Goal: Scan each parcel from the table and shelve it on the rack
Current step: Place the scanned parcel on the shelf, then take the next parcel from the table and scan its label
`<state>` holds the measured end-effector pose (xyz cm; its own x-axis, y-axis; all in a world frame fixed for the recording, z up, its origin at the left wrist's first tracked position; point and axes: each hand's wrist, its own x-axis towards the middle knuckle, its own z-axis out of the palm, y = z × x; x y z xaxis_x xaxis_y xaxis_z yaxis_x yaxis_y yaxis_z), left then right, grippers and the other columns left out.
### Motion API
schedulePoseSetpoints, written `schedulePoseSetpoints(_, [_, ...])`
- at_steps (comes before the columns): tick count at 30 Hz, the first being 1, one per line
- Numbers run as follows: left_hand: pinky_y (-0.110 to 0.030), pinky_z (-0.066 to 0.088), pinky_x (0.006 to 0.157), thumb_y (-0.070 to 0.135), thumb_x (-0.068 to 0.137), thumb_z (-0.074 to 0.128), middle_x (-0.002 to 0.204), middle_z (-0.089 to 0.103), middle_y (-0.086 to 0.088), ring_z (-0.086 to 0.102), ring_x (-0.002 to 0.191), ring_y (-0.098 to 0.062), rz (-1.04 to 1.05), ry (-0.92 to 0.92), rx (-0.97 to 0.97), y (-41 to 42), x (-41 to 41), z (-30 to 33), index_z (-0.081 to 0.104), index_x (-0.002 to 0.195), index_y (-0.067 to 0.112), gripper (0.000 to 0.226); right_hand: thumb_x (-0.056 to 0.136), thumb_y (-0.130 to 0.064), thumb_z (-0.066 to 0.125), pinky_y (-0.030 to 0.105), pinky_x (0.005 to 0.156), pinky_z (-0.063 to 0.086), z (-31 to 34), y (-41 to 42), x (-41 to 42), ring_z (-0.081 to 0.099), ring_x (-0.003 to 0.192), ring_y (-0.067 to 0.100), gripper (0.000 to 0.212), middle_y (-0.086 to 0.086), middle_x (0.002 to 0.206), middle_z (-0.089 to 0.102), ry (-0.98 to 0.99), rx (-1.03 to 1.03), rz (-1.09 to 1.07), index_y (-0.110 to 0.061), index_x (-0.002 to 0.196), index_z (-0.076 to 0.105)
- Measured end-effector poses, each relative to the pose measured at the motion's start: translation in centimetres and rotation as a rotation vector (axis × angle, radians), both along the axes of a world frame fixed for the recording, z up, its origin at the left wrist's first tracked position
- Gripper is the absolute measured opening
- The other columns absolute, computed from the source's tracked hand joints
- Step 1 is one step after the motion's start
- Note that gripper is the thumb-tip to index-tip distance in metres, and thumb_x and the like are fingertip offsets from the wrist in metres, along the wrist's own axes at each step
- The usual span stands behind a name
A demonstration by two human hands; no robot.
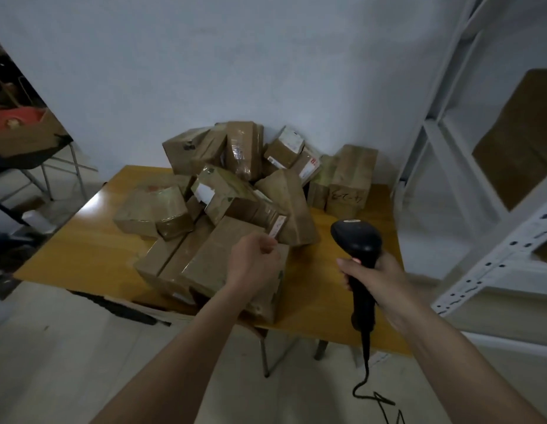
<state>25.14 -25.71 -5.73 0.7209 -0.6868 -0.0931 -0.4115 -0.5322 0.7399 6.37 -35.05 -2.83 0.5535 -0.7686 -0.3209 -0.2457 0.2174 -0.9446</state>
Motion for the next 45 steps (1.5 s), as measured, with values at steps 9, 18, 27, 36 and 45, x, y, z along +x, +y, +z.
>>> schedulePoseSetpoints(9, [-0.031,0.048,0.086,0.041,0.090,0.064,0.114,0.064,-0.001,0.060,0.100,-0.017,-0.374,0.068,0.406,-7.9,4.1,-1.1,0.066,0.102,0.018,0.026,0.089,-0.021,0.067,0.044,0.088,0.048,-1.3,-5.4,3.3,0.061,0.085,0.025,0.007,0.007,0.086,0.061,0.110,-0.056,0.012,-0.018,0.091,0.060])
schedulePoseSetpoints(18, [-0.032,0.047,0.088,0.039,0.090,0.063,0.121,0.058,0.000,0.056,0.107,-0.019,-0.384,-0.061,0.479,-23.7,4.6,-1.5,0.054,0.125,0.019,0.041,0.089,-0.022,0.066,0.030,0.068,0.042,-3.6,-16.0,4.7,0.058,0.072,0.020,0.013,0.004,0.074,0.059,0.141,-0.006,-0.035,-0.014,0.079,0.062])
schedulePoseSetpoints(27, [-0.044,0.035,0.106,0.048,0.080,0.074,0.146,0.026,-0.015,0.026,0.136,-0.034,-0.241,-0.161,0.451,-35.4,1.5,-5.4,0.021,0.145,0.010,0.092,0.088,-0.018,0.068,0.045,0.075,0.047,-6.9,-21.9,4.7,0.060,0.077,0.034,0.015,0.019,0.077,0.061,0.118,0.113,-0.255,-0.008,0.079,0.062])
schedulePoseSetpoints(36, [-0.051,0.028,0.109,0.068,0.059,0.078,0.152,0.017,-0.016,0.017,0.140,-0.036,-0.047,-0.101,0.442,-39.2,0.6,-8.9,0.001,0.152,0.018,0.130,0.087,-0.021,0.068,0.041,0.071,0.044,-8.5,-23.6,4.0,0.058,0.075,0.037,0.018,0.021,0.077,0.057,0.109,0.143,-0.312,-0.012,0.074,0.060])
schedulePoseSetpoints(45, [-0.049,0.032,0.107,0.047,0.064,0.084,0.148,0.020,-0.013,0.018,0.137,-0.036,0.071,0.307,0.158,-36.7,1.7,-8.9,0.006,0.152,0.028,0.119,0.088,-0.019,0.067,0.039,0.072,0.045,-8.6,-23.5,3.9,0.059,0.075,0.030,0.012,0.019,0.079,0.059,0.087,0.159,-0.345,-0.010,0.081,0.063])
